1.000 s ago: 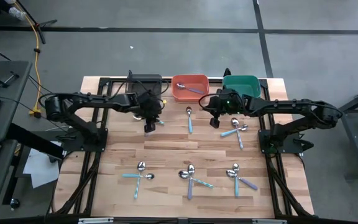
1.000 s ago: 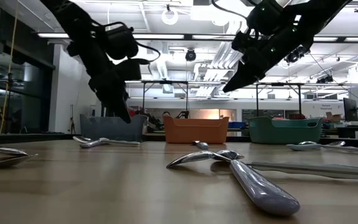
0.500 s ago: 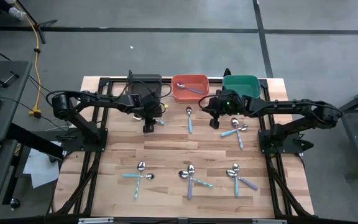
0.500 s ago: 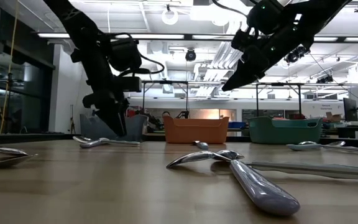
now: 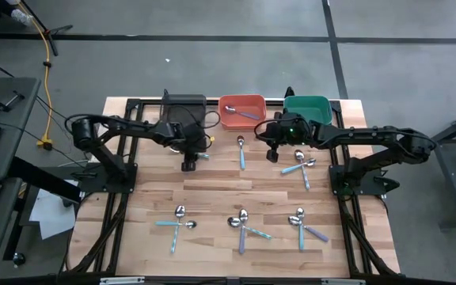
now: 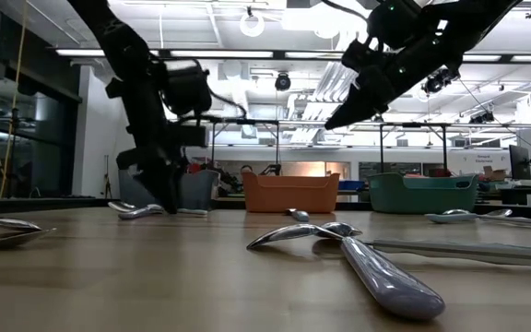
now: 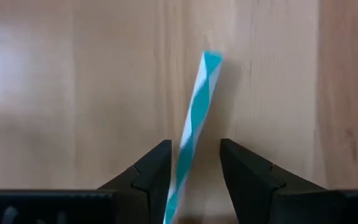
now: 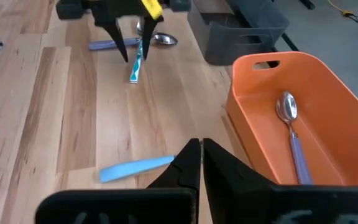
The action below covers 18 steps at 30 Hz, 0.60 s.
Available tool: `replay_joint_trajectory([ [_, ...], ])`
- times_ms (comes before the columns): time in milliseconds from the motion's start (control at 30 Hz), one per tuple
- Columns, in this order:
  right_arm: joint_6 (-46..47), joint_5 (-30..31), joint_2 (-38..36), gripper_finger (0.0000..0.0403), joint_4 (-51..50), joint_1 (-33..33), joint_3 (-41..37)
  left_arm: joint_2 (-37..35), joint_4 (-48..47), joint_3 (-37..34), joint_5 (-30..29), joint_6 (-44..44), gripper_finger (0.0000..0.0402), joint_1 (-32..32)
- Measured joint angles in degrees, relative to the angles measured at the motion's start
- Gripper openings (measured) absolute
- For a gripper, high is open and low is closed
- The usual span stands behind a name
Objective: Sort silverware by color (type)
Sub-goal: Put the blue patterned spoon into the black bin
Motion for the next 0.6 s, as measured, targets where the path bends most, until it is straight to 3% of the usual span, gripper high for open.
replay_joint_trajectory([
  [300,-1.5,0.0,0.0,0.0000,1.3,0.0,0.0,1.3,-0.3,0.2,-1.2,0.2,0.0119,0.0],
  [600,0.1,0.0,0.0,0.0000,0.8,0.4,0.0,0.7,-2.7,0.1,-1.2,4.6,0.0015,-0.1],
])
